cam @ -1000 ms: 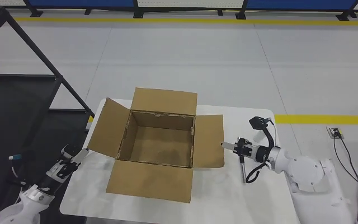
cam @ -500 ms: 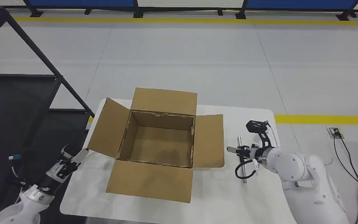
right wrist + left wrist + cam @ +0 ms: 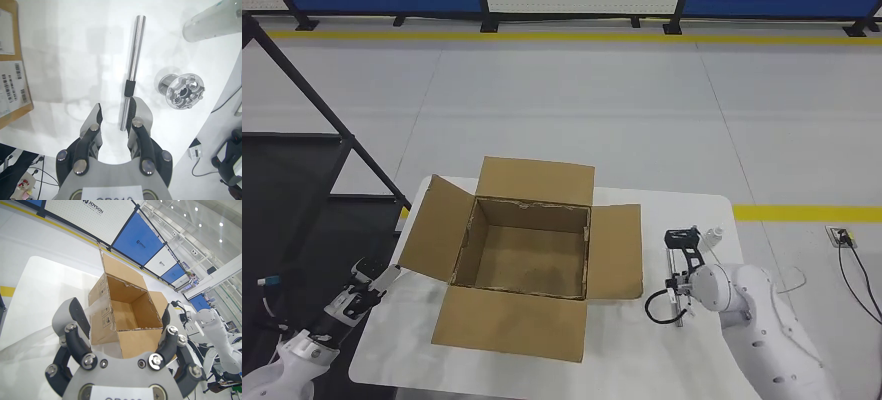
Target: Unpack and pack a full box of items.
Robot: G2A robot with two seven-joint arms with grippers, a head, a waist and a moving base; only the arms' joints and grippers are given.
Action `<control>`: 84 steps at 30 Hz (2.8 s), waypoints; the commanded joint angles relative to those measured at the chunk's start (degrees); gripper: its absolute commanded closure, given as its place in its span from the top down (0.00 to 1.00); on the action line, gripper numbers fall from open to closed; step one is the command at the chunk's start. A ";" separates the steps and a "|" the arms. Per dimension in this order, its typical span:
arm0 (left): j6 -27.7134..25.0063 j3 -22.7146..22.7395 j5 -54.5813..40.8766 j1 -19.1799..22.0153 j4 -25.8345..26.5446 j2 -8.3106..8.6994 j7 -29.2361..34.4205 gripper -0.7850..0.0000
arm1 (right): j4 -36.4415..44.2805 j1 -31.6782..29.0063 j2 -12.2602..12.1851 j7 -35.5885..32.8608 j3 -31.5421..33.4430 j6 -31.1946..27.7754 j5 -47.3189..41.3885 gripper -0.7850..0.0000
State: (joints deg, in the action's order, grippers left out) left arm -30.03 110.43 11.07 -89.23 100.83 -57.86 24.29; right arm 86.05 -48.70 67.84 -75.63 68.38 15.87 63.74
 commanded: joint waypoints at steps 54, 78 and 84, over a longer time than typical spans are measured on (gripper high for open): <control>0.00 0.00 0.00 0.00 0.00 0.00 0.00 1.00 | -17.63 10.08 2.81 7.25 -2.30 0.85 -4.43 0.00; 0.00 0.00 0.00 0.00 0.00 0.00 0.00 1.00 | 8.43 20.15 7.97 17.80 -19.88 4.83 -1.84 0.00; 0.00 0.00 0.00 0.00 0.00 0.00 0.00 1.00 | -7.48 30.08 13.91 18.42 -32.70 -1.35 -9.24 0.00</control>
State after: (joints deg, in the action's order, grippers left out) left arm -30.03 110.43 11.07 -89.23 100.83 -57.87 24.29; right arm 82.31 -20.55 80.56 -57.24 38.07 15.66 55.99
